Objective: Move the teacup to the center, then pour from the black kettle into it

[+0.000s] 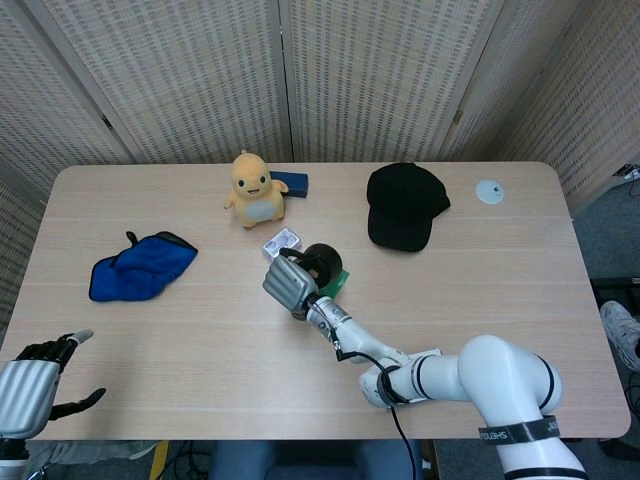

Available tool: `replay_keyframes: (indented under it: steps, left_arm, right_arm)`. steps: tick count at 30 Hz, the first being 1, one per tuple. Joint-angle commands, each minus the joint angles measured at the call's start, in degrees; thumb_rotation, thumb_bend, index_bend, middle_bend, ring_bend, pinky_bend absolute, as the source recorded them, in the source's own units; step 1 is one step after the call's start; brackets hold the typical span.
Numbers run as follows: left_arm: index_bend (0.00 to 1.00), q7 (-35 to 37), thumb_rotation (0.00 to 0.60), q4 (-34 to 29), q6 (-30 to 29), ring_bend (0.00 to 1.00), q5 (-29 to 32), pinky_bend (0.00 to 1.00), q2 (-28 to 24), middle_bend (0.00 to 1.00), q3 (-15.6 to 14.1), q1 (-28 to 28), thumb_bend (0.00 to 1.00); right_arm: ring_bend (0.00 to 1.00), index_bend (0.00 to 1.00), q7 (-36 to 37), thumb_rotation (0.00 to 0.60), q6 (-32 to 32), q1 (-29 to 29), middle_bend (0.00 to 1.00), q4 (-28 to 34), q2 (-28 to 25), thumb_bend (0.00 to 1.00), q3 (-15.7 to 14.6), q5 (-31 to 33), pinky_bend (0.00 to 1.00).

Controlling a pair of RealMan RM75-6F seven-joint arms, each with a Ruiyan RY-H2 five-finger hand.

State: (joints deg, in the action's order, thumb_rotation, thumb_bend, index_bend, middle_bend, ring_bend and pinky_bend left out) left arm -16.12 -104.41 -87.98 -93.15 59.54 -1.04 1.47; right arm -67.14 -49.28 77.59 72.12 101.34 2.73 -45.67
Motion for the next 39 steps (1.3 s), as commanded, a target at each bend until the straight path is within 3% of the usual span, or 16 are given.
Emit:
replay_keyframes:
  steps: [1,19,30,39]
  left_arm:
    - [0.24,0.0,0.484,-0.1,0.0,0.38,0.0,0.36,0.0,0.31,0.0,0.0,0.13]
    - [0.24,-0.3,0.478,-0.4,0.0,0.38,0.0,0.36,-0.3,0.31,-0.2,0.0,0.13]
    - [0.24,-0.7,0.479,-0.8,-0.1,0.38,-0.2,0.36,-0.4,0.31,-0.2,0.0,0.13]
    - [0.24,-1.2,0.482,-1.6,-0.1,0.38,-0.3,0.36,-0.8,0.31,0.0,0.1,0.13]
  right_arm:
    - [0.93,1.0,-0.1,0.492,-0.1,0.0,1.0,0.1,0.0,0.41,0.0,0.0,0.55]
    - [0.93,1.0,0.8,0.493,0.1,-0.6,1.0,1.0,-0.3,0.4,1.3,1.0,0.55]
    - [0.93,1.0,6.8,0.494,0.9,-1.9,1.0,2.9,-2.0,0.4,4.4,4.0,0.55]
    - [0.93,1.0,17.2,0.496,2.3,-5.0,1.0,8.2,-7.0,0.4,8.0,7.1,0.55]
